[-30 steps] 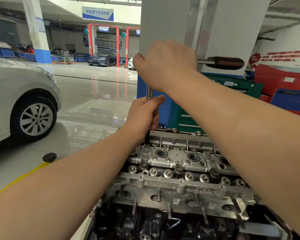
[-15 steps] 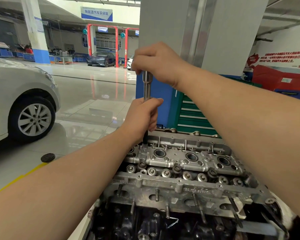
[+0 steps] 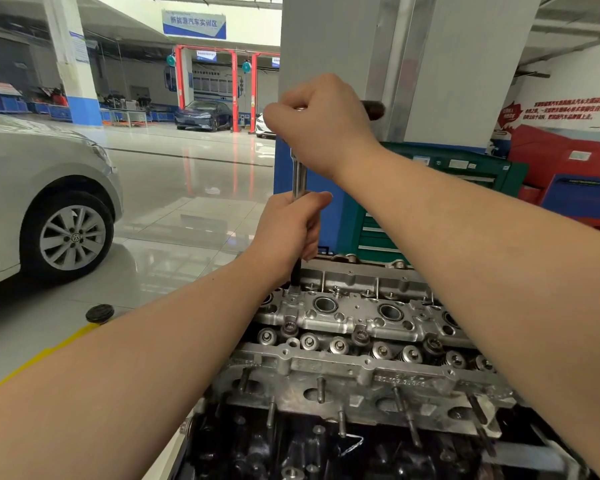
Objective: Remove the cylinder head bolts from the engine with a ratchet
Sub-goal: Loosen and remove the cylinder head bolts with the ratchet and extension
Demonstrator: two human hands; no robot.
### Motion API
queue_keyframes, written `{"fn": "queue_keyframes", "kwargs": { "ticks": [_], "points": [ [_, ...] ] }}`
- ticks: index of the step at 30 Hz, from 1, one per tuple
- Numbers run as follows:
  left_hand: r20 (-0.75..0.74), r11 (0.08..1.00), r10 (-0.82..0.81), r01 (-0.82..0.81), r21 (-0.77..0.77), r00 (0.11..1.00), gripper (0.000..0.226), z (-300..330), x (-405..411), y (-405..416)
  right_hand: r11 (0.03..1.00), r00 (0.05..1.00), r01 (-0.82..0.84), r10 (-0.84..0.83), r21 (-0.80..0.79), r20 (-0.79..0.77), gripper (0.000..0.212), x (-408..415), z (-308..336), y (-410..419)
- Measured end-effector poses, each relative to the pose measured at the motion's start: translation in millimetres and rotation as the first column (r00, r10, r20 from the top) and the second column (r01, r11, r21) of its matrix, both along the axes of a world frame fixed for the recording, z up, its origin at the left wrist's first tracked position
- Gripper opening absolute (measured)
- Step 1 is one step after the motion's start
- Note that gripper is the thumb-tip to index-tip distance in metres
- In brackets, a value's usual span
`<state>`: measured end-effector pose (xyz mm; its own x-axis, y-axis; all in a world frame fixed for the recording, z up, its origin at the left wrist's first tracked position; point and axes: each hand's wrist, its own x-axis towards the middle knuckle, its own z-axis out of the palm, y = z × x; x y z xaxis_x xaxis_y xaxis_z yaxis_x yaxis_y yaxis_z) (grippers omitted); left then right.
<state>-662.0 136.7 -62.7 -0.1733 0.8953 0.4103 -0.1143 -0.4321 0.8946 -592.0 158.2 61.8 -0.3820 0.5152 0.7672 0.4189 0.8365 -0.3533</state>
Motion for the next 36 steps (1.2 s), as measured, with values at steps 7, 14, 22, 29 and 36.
{"fn": "queue_keyframes", "kwargs": {
  "ticks": [7,14,22,29,36],
  "points": [
    [-0.027,0.998,0.064,-0.064,-0.011,0.998,0.054,1.9,1.1,-0.4,0.780,0.784,0.539,-0.603,0.318,0.149,0.040,0.2,7.6,-5.0],
    [-0.002,0.999,0.003,-0.003,-0.035,1.000,0.059,3.1,4.9,-3.3,0.999,0.981,0.004,0.003,-0.036,0.193,0.035,17.7,8.3,0.7],
    [-0.053,0.991,0.132,-0.131,0.013,0.990,0.055,0.4,1.3,-2.3,0.948,0.929,0.265,-0.300,0.178,0.216,0.039,3.6,8.5,-5.6],
    [0.015,0.992,0.127,-0.127,-0.016,0.992,0.063,2.2,4.9,0.4,0.809,0.774,0.450,-0.565,0.378,0.288,0.044,0.8,13.6,-8.4],
    [-0.001,0.999,0.029,-0.029,-0.019,1.000,0.058,0.7,7.3,2.0,0.990,0.993,-0.114,0.116,-0.085,0.024,0.027,23.9,-1.6,-0.8]
  ]
}}
